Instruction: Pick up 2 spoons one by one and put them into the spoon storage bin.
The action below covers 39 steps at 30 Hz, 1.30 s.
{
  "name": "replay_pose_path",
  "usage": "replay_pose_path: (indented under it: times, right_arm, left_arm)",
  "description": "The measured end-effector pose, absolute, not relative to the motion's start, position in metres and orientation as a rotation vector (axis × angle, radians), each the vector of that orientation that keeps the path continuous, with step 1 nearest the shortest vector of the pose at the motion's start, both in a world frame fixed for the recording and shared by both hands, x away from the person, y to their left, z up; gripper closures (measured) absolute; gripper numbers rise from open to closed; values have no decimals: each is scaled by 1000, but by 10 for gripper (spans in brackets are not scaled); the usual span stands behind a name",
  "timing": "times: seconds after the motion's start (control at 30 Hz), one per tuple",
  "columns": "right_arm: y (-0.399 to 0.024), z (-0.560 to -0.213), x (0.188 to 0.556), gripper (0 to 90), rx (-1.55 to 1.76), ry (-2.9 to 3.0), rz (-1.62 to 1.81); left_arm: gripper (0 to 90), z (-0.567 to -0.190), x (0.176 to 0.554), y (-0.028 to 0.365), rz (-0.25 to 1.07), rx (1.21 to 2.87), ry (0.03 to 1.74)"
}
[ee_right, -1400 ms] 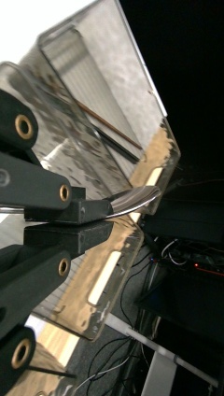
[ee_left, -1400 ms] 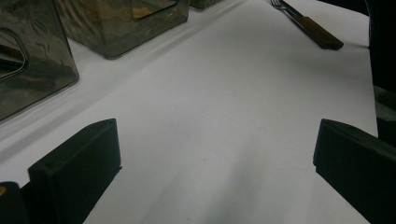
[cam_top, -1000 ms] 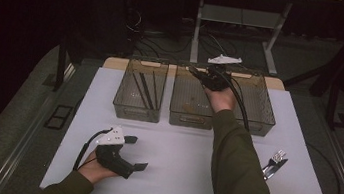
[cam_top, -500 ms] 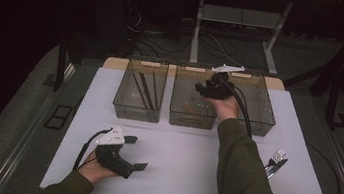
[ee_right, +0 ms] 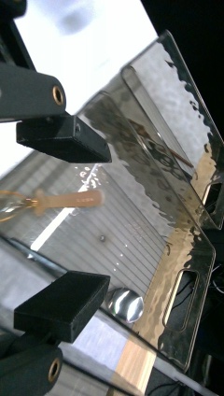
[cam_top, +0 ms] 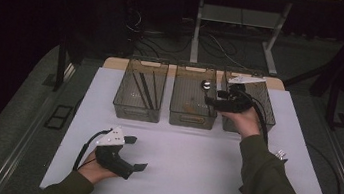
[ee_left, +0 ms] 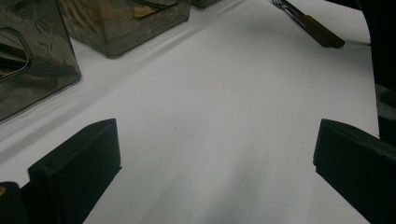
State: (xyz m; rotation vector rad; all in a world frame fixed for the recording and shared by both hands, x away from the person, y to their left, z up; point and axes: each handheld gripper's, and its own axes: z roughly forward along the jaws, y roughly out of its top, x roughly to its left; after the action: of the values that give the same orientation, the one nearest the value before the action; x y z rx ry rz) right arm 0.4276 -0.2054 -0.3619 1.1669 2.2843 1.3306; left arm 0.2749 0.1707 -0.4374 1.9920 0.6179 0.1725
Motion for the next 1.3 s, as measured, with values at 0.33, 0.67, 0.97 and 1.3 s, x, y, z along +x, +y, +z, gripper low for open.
replay_pose_path:
  times: [0.33, 0.67, 0.97, 1.3]
  right_arm:
    - [-235, -366, 386, 386, 1128, 2295, 1344]
    - [-262, -378, 347, 539, 1093, 2354, 1320]
    - [-281, -388, 321, 733, 1096, 2343, 1304]
    - [-302, -399, 295, 895, 1059, 2457, 1233]
  left_arm:
    - [0, -438, 274, 171, 172, 1993, 623]
    - [0, -438, 274, 171, 177, 2002, 621]
    - [0, -437, 273, 171, 180, 2007, 622]
    - [0, -437, 273, 171, 183, 2004, 619]
